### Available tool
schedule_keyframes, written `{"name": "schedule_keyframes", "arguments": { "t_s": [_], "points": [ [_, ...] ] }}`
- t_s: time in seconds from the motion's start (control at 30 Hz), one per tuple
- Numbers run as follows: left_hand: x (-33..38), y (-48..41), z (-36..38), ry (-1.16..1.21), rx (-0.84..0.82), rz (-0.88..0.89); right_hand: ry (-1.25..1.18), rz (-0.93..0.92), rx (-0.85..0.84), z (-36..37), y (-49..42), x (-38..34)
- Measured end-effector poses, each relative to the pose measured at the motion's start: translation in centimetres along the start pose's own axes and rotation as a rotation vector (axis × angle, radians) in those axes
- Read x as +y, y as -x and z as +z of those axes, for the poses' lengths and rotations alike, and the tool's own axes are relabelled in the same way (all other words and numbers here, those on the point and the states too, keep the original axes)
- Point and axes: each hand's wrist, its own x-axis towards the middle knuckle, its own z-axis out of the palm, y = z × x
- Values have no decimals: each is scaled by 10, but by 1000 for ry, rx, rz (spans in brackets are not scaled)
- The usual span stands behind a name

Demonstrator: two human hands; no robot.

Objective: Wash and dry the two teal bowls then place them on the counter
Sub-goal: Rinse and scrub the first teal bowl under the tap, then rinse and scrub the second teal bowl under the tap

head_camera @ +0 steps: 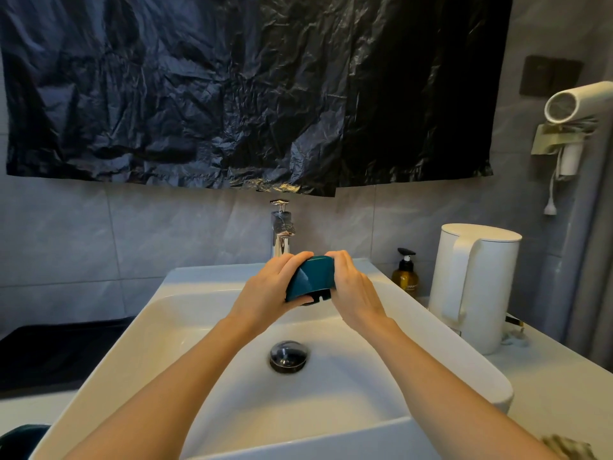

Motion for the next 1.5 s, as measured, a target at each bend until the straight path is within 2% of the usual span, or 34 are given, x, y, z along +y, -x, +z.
{"name": "schedule_keyframes", "arguments": {
  "t_s": [0.13, 0.27, 0.33, 0.43, 0.57, 0.77, 0.9, 1.03, 1.17, 1.3, 1.5],
  "points": [
    [8, -2, 0, 82, -95, -146, -25, 75, -78, 3, -2, 3],
    [12, -8, -15, 265, -318, -335, -128, 139, -177, -2, -6, -2],
    [13, -7, -27, 347, -380, -436, -191, 199, -215, -5, -7, -6],
    [13, -2, -47, 432, -365, -629, -270, 285, -298, -10, -11, -16],
    [20, 7, -73, 647, -291, -854, -322, 312, -416, -31, -14, -41],
    [36, 24, -112, 771, -194, -1068, -480, 336, -479, -56, -11, -79],
    [38, 40, -133, 818, -133, -1197, -399, 193, -519, -61, 2, -110],
    [41, 56, -164, 853, -122, -1236, -356, 10, -443, -61, 13, -140],
    [34, 83, -202, 813, -85, -1306, -276, -345, -282, -59, 27, -172],
    [26, 119, -245, 788, 7, -1356, -255, -580, -410, -52, 46, -212],
    [24, 182, -307, 721, 75, -1436, -382, -670, -505, -22, 70, -281]
  ]
}}
